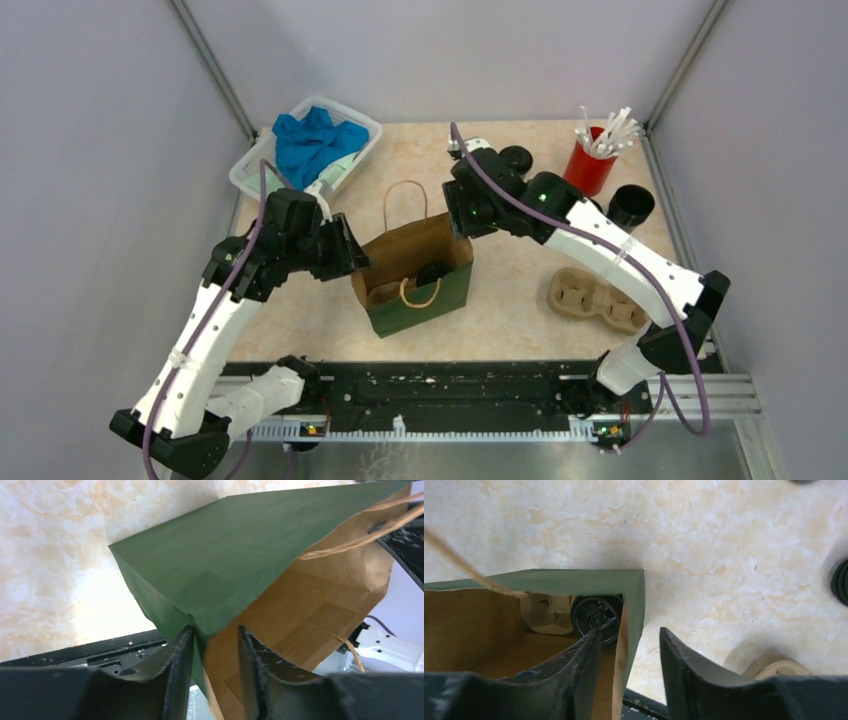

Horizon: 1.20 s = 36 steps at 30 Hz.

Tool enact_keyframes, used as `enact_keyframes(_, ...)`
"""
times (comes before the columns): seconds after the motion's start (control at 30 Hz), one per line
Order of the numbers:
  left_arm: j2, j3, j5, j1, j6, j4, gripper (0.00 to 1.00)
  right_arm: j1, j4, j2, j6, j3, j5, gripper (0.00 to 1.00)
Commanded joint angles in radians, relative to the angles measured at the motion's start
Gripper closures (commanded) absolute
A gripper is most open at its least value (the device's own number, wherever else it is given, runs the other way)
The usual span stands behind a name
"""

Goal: Pack the takeout coffee
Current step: Place the coffee cup on the cup tray, then adjust the takeout bag at the center of the board.

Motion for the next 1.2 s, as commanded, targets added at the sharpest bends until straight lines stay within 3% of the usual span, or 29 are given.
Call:
enact_keyframes(0.0, -0.054, -0.010, 0.060, -0.003, -0.010, 0.038, 0.50, -0.008, 0.064, 0.043, -0.158, 0.070, 0.020, 0.60)
enact_keyframes(0.13, -0.054, 0.068, 0.019, -0.004, 0.049, -0.014, 0.35, -0.009, 0.064, 0.083, -0.284, 0.100, -0.001, 1.00)
enact_keyframes(0.4, 0.087, 0.350, -0.113, -0.003, 0.238, -0.161, 0.28, -0.068, 0.217, 0.133, -0.600, 0.078, -0.173, 1.00)
enact_keyframes(0.5, 0.154, 0.395, -0.130, -0.003, 0.290, -0.189, 0.46, -0.077, 0.275, 0.140, -0.742, 0.052, -0.270, 1.00)
enact_keyframes(0.57, 0.189, 0.409, -0.138, -0.003, 0.301, -0.196, 0.43, -0.097, 0.299, 0.147, -0.789, 0.050, -0.324, 1.00)
enact_keyframes(0.67, 0.192, 0.381, -0.093, -0.003, 0.301, -0.132, 0.29, -0.102, 0.282, 0.197, -0.851, 0.109, -0.364, 1.00)
enact_keyframes(0.77, 0.180, 0.287, 0.067, -0.002, 0.313, -0.038, 0.22, -0.101, 0.258, 0.255, -0.899, 0.174, -0.390, 1.00)
enact_keyframes(1.0, 0.175, 0.163, 0.150, -0.003, 0.278, 0.061, 0.23, -0.102, 0.246, 0.311, -0.940, 0.247, -0.432, 0.99)
enact_keyframes(1.17, 0.138, 0.066, 0.290, -0.003, 0.200, 0.150, 0.26, -0.103, 0.247, 0.348, -0.950, 0.286, -0.424, 0.86)
